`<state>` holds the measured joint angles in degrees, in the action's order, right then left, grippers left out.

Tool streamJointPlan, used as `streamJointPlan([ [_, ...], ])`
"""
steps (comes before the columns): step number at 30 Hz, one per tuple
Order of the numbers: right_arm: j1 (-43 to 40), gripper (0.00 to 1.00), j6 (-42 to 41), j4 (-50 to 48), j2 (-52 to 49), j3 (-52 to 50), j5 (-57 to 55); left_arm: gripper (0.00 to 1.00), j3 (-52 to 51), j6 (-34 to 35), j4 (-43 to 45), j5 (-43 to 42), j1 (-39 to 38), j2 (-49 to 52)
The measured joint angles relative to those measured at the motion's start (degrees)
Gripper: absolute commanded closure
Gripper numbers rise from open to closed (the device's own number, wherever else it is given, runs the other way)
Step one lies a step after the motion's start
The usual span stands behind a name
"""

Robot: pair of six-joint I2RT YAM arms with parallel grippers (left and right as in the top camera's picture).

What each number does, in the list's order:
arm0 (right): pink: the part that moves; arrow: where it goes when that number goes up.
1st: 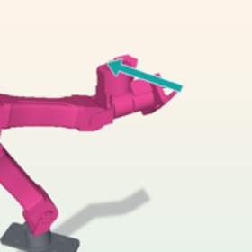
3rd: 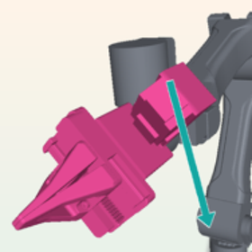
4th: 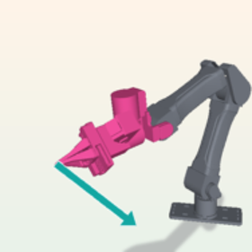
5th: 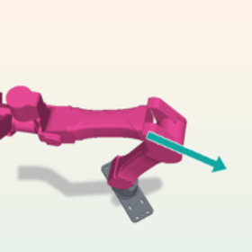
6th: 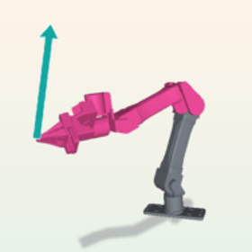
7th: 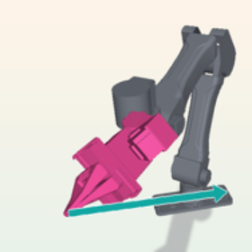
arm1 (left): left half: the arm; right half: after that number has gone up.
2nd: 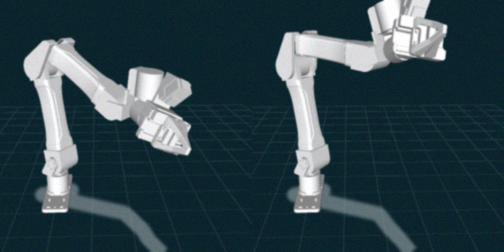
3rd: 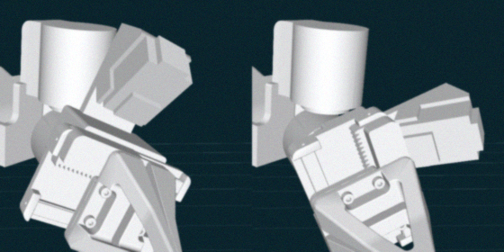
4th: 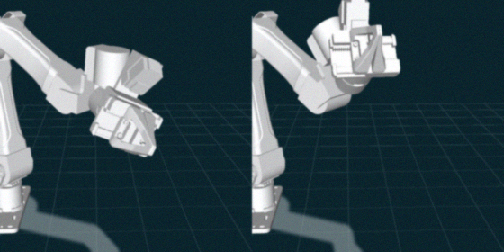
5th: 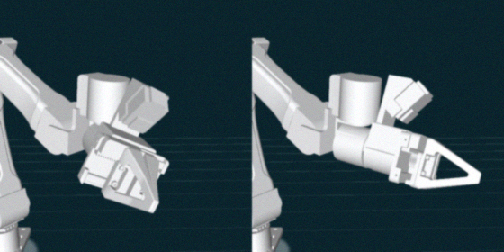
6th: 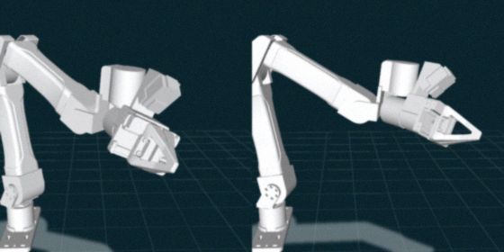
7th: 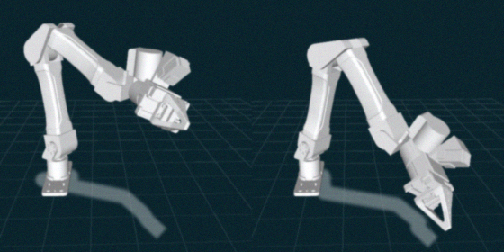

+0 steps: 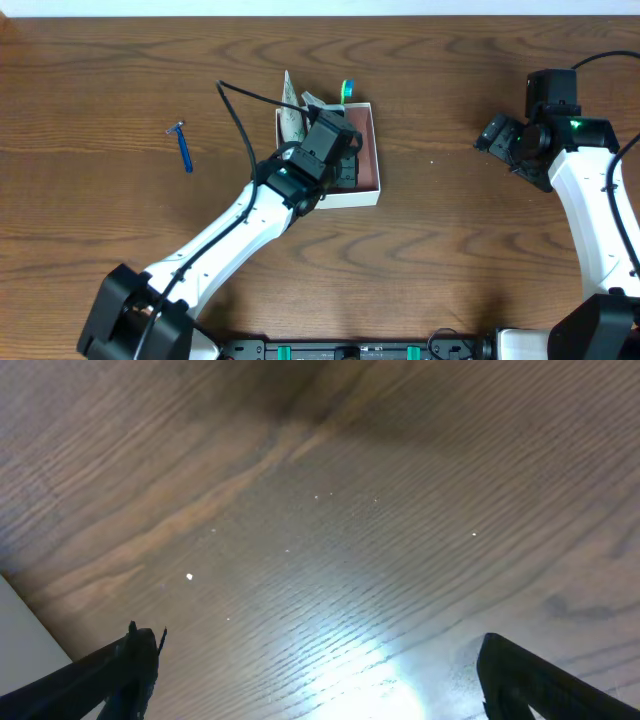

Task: Pack container
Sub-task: 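Lower the toothbrush into the box beside the toothpaste and release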

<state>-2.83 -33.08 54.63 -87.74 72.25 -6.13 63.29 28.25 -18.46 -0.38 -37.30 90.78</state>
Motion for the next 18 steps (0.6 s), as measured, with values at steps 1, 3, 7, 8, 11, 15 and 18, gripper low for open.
streamJointPlan([
  [1, 0.0, 0.01, 0.0, 0.0, 0.0, 0.0, 0.0, 0.94, 0.0, 0.1, 0.4, 0.0, 0.0, 0.5],
  [3, 0.0, 0.01, 0.0, 0.0, 0.0, 0.0, 0.0, 0.94, 0.0, 0.2, 0.9, 0.1, 0.0, 1.1],
  [7, 0.0, 0.01, 0.0, 0.0, 0.0, 0.0, 0.0, 0.94, 0.0, 0.3, 1.1, 0.4, 0.0, 2.0],
  [8, 0.0, 0.01, 0.0, 0.0, 0.0, 0.0, 0.0, 0.94, 0.0, 0.3, 1.1, 0.4, 0.0, 2.1],
  [11, 0.0, 0.01, 0.0, 0.0, 0.0, 0.0, 0.0, 0.94, 0.0, 0.3, 1.2, 0.4, 0.0, 2.2],
  [15, 0.0, 0.01, 0.0, 0.0, 0.0, 0.0, 0.0, 0.94, 0.0, 0.3, 1.1, 0.4, 0.0, 2.4],
  [18, 0.0, 0.01, 0.0, 0.0, 0.0, 0.0, 0.0, 0.94, 0.0, 0.5, 0.7, 0.4, 0.0, 2.6],
])
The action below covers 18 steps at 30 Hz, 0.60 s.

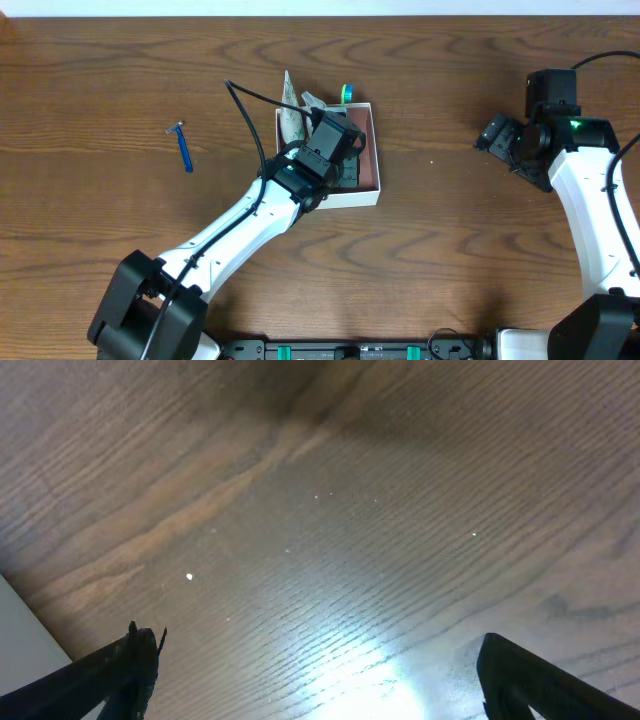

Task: Pack container
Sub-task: 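Lower the toothbrush into the box beside the toothpaste and release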

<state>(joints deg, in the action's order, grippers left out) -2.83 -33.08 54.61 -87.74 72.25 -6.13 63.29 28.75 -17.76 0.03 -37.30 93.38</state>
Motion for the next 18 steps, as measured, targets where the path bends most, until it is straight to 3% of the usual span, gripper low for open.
streamJointPlan([
  [18, 0.0, 0.01, 0.0, 0.0, 0.0, 0.0, 0.0, 0.93, 0.0, 1.5, -2.8, 0.0, 0.0, 0.0],
])
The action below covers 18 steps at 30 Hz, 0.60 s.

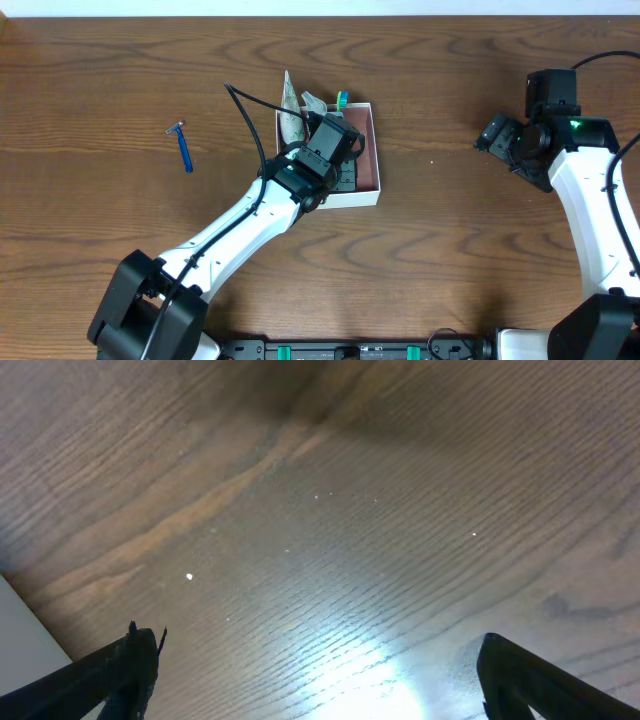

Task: Pack container
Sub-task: 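Lower the toothbrush into the box beside the toothpaste and release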

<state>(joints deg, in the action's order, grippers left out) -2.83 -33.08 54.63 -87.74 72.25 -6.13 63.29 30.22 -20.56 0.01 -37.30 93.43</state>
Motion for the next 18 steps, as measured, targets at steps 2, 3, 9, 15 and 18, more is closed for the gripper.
streamJointPlan([
  [2, 0.0, 0.01, 0.0, 0.0, 0.0, 0.0, 0.0, 0.87, 0.0, 0.0, 0.0, 0.0, 0.0, 0.0],
  [3, 0.0, 0.01, 0.0, 0.0, 0.0, 0.0, 0.0, 0.86, 0.0, 0.2, 0.0, 0.0, 0.0, 0.0],
  [9, 0.0, 0.01, 0.0, 0.0, 0.0, 0.0, 0.0, 0.85, 0.0, 0.0, 0.0, 0.0, 0.0, 0.0],
  [15, 0.0, 0.01, 0.0, 0.0, 0.0, 0.0, 0.0, 0.85, 0.0, 0.0, 0.0, 0.0, 0.0, 0.0],
  [18, 0.0, 0.01, 0.0, 0.0, 0.0, 0.0, 0.0, 0.85, 0.0, 0.0, 0.0, 0.0, 0.0, 0.0],
])
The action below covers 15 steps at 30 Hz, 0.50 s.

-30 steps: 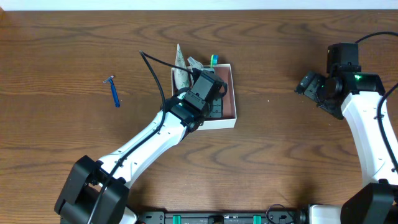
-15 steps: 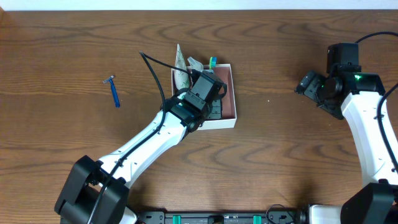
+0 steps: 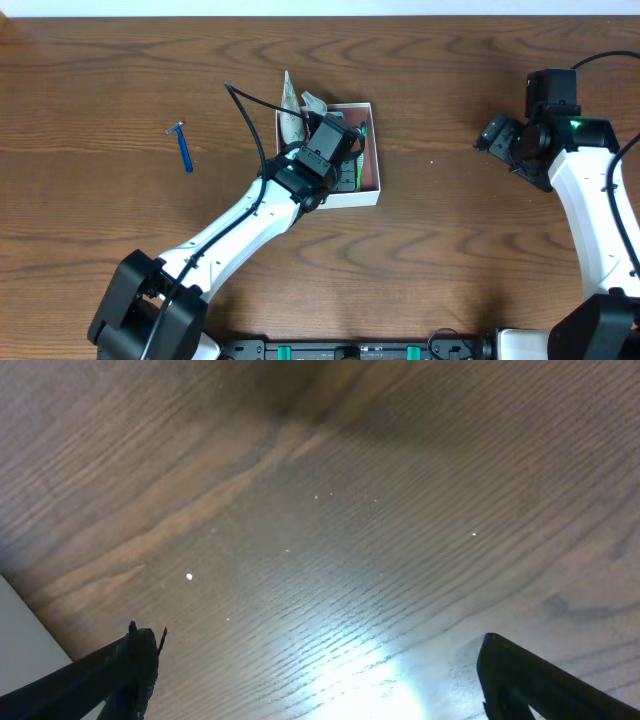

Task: Pack container
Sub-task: 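Lower the toothbrush into the box beside the toothpaste and release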

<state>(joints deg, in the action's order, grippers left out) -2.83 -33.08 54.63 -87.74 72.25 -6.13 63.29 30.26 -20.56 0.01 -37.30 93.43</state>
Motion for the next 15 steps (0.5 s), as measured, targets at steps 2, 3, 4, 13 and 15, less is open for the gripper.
streamJointPlan([
  [2, 0.0, 0.01, 0.0, 0.0, 0.0, 0.0, 0.0, 0.85, 0.0, 0.0, 0.1, 0.0, 0.0, 0.0],
  [3, 0.0, 0.01, 0.0, 0.0, 0.0, 0.0, 0.0, 0.84, 0.0, -0.1, 0.2, 0.0, 0.0, 0.0],
  [4, 0.0, 0.01, 0.0, 0.0, 0.0, 0.0, 0.0, 0.85, 0.0, -0.3, 0.4, 0.0, 0.0, 0.0],
  [13, 0.0, 0.01, 0.0, 0.0, 0.0, 0.0, 0.0, 0.85, 1.4, -6.0, -7.2, 0.3, 0.0, -4.7],
  [15, 0.0, 0.01, 0.0, 0.0, 0.0, 0.0, 0.0, 0.85, 2.6, -7.2, -10.8, 1.5, 0.0, -8.9],
])
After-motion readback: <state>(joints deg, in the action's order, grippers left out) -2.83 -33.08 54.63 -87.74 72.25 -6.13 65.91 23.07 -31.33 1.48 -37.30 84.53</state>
